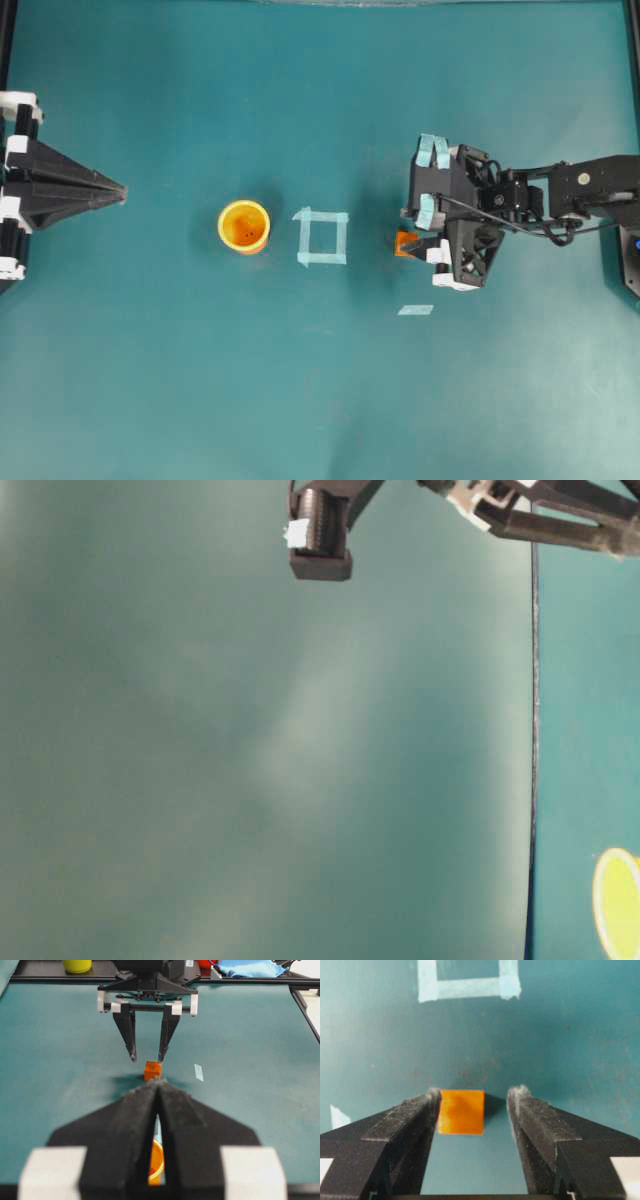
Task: Move the block backward with right arm.
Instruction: 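Close the right gripper on the orange cube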
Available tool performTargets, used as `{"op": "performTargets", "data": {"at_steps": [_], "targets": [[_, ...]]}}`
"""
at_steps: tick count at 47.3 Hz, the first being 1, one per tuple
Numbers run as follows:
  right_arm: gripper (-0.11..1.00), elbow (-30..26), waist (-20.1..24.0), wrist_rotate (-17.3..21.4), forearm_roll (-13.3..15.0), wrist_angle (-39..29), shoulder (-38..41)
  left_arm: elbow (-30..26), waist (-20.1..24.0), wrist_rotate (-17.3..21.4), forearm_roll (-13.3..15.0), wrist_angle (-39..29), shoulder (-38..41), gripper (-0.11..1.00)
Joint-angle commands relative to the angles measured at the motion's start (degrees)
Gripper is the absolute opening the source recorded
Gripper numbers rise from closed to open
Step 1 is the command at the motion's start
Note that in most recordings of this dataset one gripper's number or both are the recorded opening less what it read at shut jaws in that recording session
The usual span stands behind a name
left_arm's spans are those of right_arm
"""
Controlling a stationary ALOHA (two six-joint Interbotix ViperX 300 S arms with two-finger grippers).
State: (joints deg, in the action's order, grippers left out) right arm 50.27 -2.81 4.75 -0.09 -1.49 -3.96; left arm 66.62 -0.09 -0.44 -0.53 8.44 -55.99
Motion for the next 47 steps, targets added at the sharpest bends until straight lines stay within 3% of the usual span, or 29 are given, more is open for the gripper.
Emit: {"op": "performTargets", "data": {"at_steps": [1, 26, 32, 39, 47], "targets": [[0.61, -0.53, 0.53, 0.44, -0.09, 0.97, -0.18, -1.67, 0.0, 0.0, -0.18, 0.26, 0.09, 0.0], [0.59, -0.62, 1.05, 0.79, -0.09, 2.72, 4.22, -1.67, -0.09, 0.0, -0.18, 0.0, 0.09, 0.0], [0.54, -0.79, 0.97, 0.97, -0.09, 2.2, 4.22, -1.67, -0.09, 0.0, -0.18, -0.09, 0.0, 0.0], [0.41, -1.76, 1.05, 1.76, -0.09, 0.62, 2.9, -1.76, 0.0, 0.0, -0.18, -0.26, 0.0, 0.0], [0.4, -4.22, 1.05, 1.41, 0.09, -3.78, -0.7, -1.76, 0.0, 0.0, -0.18, -0.53, -0.26, 0.0]]}}
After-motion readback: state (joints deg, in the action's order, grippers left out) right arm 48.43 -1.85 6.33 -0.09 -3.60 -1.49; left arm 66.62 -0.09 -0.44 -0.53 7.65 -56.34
